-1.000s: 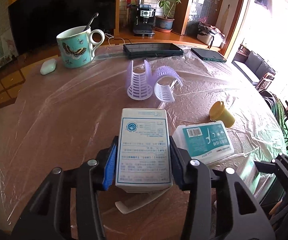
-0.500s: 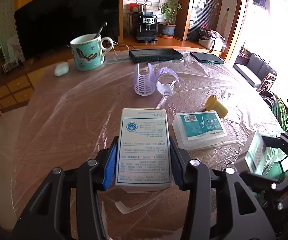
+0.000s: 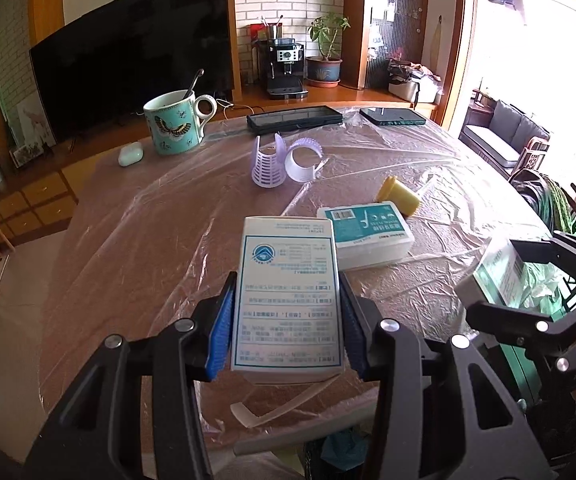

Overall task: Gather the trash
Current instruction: 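Carry white-blue box with left tool while right tool carries barcode box to bin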

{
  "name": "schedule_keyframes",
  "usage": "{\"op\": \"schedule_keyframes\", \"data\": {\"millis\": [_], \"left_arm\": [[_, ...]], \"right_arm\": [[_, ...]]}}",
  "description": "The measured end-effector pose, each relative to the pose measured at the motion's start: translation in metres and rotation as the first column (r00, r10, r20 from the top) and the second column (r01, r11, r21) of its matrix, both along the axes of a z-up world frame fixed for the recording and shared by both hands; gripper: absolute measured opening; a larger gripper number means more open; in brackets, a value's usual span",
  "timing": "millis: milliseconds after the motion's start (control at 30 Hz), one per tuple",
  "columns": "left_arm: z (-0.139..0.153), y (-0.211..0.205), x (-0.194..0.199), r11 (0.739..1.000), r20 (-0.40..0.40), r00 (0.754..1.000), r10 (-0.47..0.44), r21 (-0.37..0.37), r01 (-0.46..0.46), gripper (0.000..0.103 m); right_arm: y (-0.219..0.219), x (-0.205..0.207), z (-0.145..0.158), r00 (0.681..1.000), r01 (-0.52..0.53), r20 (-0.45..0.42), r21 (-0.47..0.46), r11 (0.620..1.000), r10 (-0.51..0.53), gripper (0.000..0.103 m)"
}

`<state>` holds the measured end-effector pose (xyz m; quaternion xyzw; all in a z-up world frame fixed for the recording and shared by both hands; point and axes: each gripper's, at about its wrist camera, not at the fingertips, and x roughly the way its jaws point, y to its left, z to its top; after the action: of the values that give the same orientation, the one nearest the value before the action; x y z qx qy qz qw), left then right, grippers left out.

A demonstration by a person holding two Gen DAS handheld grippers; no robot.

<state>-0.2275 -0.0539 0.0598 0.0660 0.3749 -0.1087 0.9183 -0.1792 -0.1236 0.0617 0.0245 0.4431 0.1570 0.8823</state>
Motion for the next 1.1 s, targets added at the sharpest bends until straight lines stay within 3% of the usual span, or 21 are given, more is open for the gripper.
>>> {"op": "schedule_keyframes", "data": {"millis": [1100], "left_arm": [[-0.002, -0.021, -0.068, 0.995, 0.019, 0.996, -0.092, 0.04, 0.091, 0.048]], "right_arm": [[-0.003, -0.055, 0.01, 0.997, -0.063, 0.039, 0.027, 0.998, 0.062, 0.094]]}}
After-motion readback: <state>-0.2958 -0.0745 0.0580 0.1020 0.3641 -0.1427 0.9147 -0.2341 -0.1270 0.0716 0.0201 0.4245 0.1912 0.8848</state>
